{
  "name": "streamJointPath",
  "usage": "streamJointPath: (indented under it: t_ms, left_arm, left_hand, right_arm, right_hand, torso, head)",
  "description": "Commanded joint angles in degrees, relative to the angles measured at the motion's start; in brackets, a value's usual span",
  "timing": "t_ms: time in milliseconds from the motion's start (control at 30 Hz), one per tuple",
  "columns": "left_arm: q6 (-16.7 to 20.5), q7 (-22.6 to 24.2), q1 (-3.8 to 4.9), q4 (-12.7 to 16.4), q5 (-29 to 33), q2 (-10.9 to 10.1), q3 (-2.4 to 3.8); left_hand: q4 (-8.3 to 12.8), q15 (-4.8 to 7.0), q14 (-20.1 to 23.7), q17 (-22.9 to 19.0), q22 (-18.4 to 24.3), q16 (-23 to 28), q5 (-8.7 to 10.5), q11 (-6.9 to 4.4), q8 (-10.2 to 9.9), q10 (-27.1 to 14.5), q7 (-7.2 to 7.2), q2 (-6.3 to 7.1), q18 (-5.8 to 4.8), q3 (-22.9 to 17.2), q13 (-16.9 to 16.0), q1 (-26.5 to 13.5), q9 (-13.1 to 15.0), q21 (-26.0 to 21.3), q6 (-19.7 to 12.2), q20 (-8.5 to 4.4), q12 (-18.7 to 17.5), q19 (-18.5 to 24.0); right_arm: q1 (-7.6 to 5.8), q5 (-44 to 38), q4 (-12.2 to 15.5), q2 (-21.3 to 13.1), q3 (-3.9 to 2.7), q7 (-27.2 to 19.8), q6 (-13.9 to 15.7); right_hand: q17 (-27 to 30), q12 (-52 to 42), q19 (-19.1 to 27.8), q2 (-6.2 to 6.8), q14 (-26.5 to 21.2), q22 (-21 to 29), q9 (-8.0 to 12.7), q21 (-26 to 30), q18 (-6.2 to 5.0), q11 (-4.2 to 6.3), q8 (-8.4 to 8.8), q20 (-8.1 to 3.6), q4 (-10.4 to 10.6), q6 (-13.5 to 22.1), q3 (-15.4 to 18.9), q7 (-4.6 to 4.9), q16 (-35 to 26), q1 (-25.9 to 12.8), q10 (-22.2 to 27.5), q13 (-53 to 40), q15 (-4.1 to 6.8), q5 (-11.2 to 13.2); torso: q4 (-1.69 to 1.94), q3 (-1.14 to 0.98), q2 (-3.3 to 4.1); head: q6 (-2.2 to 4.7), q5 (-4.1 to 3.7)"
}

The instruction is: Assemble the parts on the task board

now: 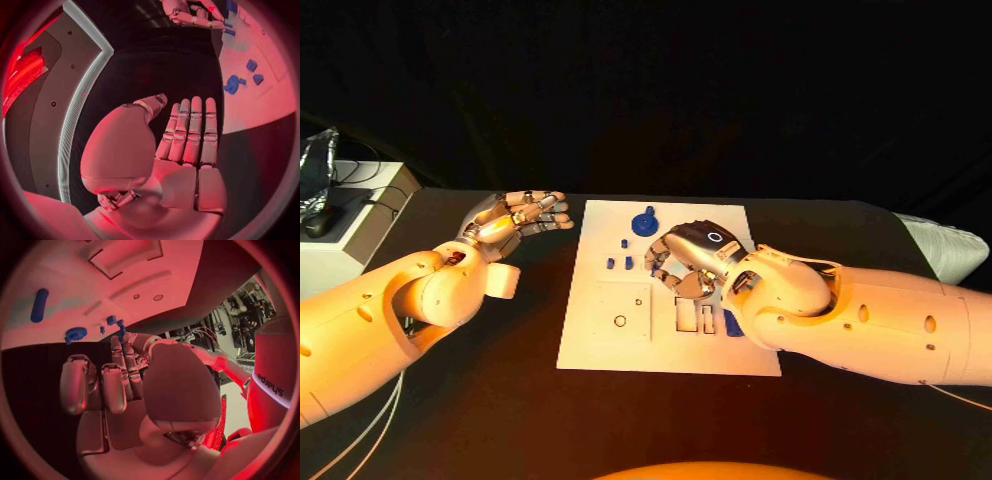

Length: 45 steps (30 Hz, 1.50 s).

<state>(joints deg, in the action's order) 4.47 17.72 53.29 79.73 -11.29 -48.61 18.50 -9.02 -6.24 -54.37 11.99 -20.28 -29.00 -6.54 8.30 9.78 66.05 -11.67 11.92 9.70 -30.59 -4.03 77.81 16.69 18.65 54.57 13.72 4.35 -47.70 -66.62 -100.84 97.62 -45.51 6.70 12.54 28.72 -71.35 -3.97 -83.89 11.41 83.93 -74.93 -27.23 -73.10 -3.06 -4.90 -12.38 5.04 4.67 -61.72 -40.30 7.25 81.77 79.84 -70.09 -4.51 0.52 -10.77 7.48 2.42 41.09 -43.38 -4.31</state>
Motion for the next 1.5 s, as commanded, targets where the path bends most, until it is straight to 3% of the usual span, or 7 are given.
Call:
streamJointPath:
  t_ms: [33,400,567,867,1500]
  left_arm:
    - [0.3,0.4,0.0,0.2,0.1,0.3,0.05]
    - [0.6,0.3,0.0,0.4,0.0,0.6,0.05]
    - [0.6,0.3,0.0,0.5,-0.1,0.5,0.05]
    - [0.5,0.1,0.0,0.5,-0.1,0.6,0.05]
    - [0.1,-0.3,0.0,0.5,-0.3,0.4,0.05]
  left_hand:
    - [-0.1,-0.03,-0.5,0.1,0.1,0.3,-0.04,0.23,0.1,0.0,-0.11,0.37,0.74,0.2,-0.1,0.2,-0.1,-0.4,-0.3,0.12,-0.4,-0.3]
    - [-0.1,-0.03,-0.6,0.1,0.1,0.4,-0.05,0.23,0.1,0.0,-0.11,0.38,0.74,0.2,-0.1,0.2,-0.1,-0.4,-0.3,0.12,-0.4,-0.3]
    - [-0.1,-0.03,-0.6,0.1,0.1,0.4,-0.05,0.23,0.1,0.0,-0.11,0.38,0.74,0.2,-0.1,0.2,-0.1,-0.4,-0.3,0.12,-0.4,-0.3]
    - [-0.2,-0.04,-0.6,0.2,0.2,0.5,-0.06,0.24,0.1,-0.1,-0.11,0.4,0.73,0.2,-0.1,0.3,-0.1,-0.5,-0.2,0.13,-0.4,-0.4]
    - [-0.2,-0.06,-0.6,0.2,0.3,0.6,-0.08,0.25,0.1,-0.1,-0.13,0.37,0.73,0.3,-0.1,0.3,-0.1,-0.7,-0.2,0.14,-0.4,-0.4]
  right_arm:
    - [0.93,-3.1,-0.5,1.1,0.08,-0.7,0.1]
    - [3.58,-4.8,-3.6,4.0,0.33,-0.8,0.6]
    - [4.42,-5.3,-4.1,4.6,0.41,-0.8,1.1]
    - [4.99,-6.4,-5.4,5.8,0.44,-0.5,1.6]
    - [5.43,-7.1,-6.5,6.4,0.45,-0.5,0.8]
  right_hand:
    - [0.0,0.0,-1.3,-0.41,2.4,-5.2,-0.1,0.0,-0.45,1.17,-0.29,-0.37,0.0,-0.2,-0.4,0.04,-0.2,-0.2,-1.6,0.0,0.44,-0.4]
    - [0.1,0.1,-1.2,-0.42,2.4,-5.1,-0.1,0.1,-0.47,1.14,-0.28,-0.39,-0.2,-0.1,-0.5,0.11,-0.2,-0.2,-1.6,0.0,0.44,-0.5]
    - [0.1,0.1,-1.2,-0.42,2.4,-5.1,-0.1,0.1,-0.47,1.14,-0.28,-0.39,-0.2,-0.1,-0.5,0.11,-0.2,-0.2,-1.6,0.0,0.44,-0.5]
    - [0.1,0.1,-1.2,-0.42,2.4,-5.1,-0.2,0.2,-0.49,1.11,-0.27,-0.39,-0.3,-0.1,-0.6,0.16,-0.2,-0.1,-1.5,0.1,0.43,-0.6]
    - [0.2,0.2,-1.2,-0.41,2.4,-5.0,-0.2,0.4,-0.51,1.07,-0.27,-0.39,-0.4,0.0,-0.7,0.23,-0.2,-0.1,-1.5,0.2,0.4,-0.6]
  torso:
    - [0.0,0.1,-0.17]
    - [0.14,0.07,-0.08]
    - [0.06,0.03,0.01]
    - [0.1,0.07,-0.09]
    - [0.05,0.11,-0.12]
  head:
    - [-0.52,0.93]
    - [-1.25,3.11]
    - [-1.75,3.57]
    - [-2.38,3.98]
    - [-2.84,4.45]
